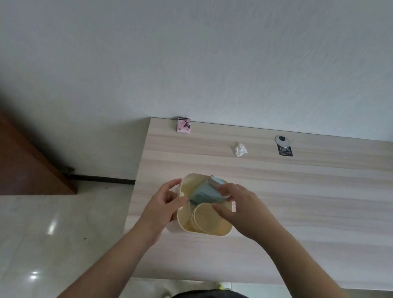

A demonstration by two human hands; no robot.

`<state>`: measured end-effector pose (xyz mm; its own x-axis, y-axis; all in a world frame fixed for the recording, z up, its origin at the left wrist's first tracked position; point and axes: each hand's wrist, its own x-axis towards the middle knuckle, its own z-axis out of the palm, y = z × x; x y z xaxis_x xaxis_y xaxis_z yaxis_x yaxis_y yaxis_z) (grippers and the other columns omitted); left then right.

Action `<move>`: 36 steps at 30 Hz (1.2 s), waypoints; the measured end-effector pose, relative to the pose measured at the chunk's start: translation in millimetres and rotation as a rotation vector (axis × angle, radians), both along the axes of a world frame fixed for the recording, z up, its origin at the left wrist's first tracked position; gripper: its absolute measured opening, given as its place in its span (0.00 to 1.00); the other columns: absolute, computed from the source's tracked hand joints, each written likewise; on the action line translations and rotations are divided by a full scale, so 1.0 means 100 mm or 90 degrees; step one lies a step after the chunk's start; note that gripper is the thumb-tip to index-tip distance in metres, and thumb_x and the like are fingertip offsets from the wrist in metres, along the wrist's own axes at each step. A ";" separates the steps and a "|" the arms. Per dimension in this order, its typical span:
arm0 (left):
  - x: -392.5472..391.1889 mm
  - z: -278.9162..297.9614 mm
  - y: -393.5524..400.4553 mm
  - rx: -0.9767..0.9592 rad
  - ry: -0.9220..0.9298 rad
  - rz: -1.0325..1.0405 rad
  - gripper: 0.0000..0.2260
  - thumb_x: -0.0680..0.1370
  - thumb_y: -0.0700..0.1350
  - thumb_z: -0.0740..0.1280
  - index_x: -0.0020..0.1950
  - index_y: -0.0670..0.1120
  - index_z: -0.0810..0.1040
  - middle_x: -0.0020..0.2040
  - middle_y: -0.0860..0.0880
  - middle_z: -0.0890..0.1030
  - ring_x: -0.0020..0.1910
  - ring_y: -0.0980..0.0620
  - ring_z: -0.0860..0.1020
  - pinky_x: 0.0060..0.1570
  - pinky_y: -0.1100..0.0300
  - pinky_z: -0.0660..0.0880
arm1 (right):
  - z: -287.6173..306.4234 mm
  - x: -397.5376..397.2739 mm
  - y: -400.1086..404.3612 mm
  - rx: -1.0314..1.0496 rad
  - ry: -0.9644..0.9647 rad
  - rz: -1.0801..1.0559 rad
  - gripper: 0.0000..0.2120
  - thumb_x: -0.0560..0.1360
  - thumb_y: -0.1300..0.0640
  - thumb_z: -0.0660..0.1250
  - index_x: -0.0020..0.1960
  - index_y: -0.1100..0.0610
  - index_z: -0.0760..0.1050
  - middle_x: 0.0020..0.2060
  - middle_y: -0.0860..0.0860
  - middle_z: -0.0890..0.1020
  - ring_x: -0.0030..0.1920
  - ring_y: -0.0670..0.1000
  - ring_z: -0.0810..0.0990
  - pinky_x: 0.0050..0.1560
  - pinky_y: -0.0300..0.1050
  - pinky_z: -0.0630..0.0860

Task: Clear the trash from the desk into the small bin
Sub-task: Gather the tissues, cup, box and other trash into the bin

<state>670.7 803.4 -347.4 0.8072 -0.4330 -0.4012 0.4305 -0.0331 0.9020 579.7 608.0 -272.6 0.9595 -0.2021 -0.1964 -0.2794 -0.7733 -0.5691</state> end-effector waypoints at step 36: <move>0.27 0.06 -0.30 0.041 0.095 0.274 0.22 0.72 0.49 0.68 0.66 0.50 0.78 0.56 0.43 0.84 0.50 0.47 0.83 0.40 0.54 0.81 | -1.75 2.02 -2.08 -0.236 0.262 0.097 0.30 0.76 0.59 0.63 0.75 0.50 0.57 0.75 0.56 0.56 0.64 0.64 0.69 0.61 0.56 0.72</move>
